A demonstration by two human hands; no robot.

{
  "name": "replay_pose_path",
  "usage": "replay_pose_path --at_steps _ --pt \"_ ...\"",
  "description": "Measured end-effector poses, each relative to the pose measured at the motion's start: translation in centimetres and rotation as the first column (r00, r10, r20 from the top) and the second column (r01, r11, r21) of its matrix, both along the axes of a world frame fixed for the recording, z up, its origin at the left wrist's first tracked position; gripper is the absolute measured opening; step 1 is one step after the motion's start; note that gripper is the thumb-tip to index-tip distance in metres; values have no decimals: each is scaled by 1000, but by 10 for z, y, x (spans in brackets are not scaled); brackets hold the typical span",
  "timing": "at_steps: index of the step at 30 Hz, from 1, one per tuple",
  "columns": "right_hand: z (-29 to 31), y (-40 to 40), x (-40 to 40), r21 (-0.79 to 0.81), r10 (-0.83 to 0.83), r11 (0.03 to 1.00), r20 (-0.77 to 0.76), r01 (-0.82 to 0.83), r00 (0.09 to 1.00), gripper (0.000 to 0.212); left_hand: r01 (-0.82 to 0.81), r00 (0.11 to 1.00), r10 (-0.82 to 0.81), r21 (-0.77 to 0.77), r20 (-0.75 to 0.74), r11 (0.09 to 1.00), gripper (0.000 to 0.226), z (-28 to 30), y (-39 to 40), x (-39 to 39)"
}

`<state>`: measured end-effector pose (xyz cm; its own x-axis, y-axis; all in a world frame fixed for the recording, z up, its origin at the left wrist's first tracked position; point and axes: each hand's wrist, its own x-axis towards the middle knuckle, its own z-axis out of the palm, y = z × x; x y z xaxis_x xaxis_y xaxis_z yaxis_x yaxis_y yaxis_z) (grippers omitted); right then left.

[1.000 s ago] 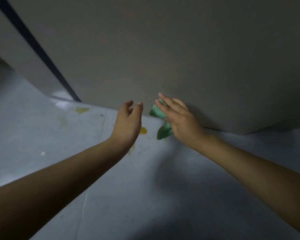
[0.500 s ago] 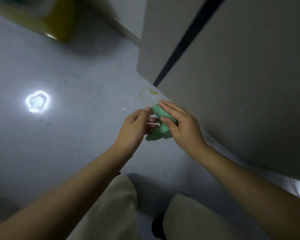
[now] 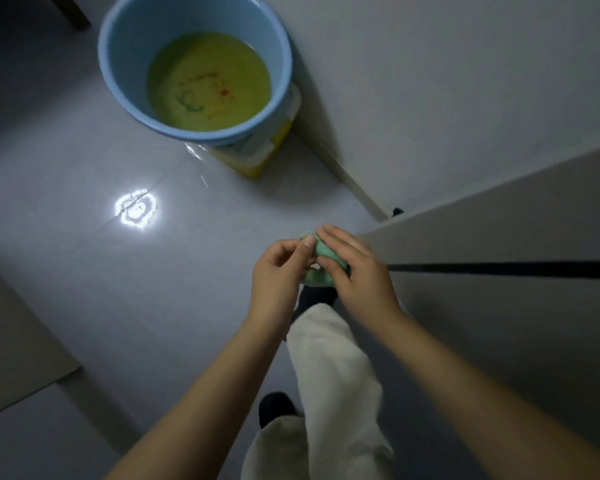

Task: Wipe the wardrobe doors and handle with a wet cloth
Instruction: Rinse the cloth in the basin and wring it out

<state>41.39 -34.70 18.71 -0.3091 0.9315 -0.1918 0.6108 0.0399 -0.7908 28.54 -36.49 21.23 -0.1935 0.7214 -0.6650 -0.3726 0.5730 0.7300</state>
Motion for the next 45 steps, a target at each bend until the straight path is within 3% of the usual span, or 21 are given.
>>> replay_pose_path --at_steps 8,13,17,22,29,33,35,39,41,43,45 --pt "-27 163 -69 -37 66 997 -21 -67 998 49 -170 977 177 -69 116 983 15 -21 153 -65" --pt "-44 255 -117 -200 34 979 -67 -47 997 64 -236 958 248 -93 146 967 18 -42 238 -119" --pt "-58 301 -145 -300 -69 953 -49 51 996 72 -264 934 298 -179 196 948 35 -63 283 -162" --pt "-96 355 -194 -480 -159 864 25 152 987 74 -341 859 431 -321 276 884 27 -106 343 -218" --pt "-161 427 -256 -592 -295 765 28 253 955 41 -181 947 257 -342 192 922 36 -171 407 -287" --pt "-211 458 -273 -503 -337 757 245 417 909 52 -77 995 99 -470 21 879 13 -214 423 -305" --pt "-234 465 -283 -462 -393 747 274 478 878 58 -93 992 35 -498 -125 862 12 -236 427 -307" --pt "-265 455 -307 -385 -209 854 360 349 909 44 -142 983 53 -537 -178 831 39 -262 429 -301" --pt "-266 450 -316 -376 -358 793 348 478 867 32 -130 982 37 -522 -186 843 29 -264 433 -298" --pt "-254 451 -329 -437 -558 639 303 633 772 27 -152 978 50 -527 -204 836 30 -262 439 -297" --pt "-230 444 -347 -495 -568 650 188 577 801 21 -171 985 142 -550 -95 818 52 -257 446 -299"
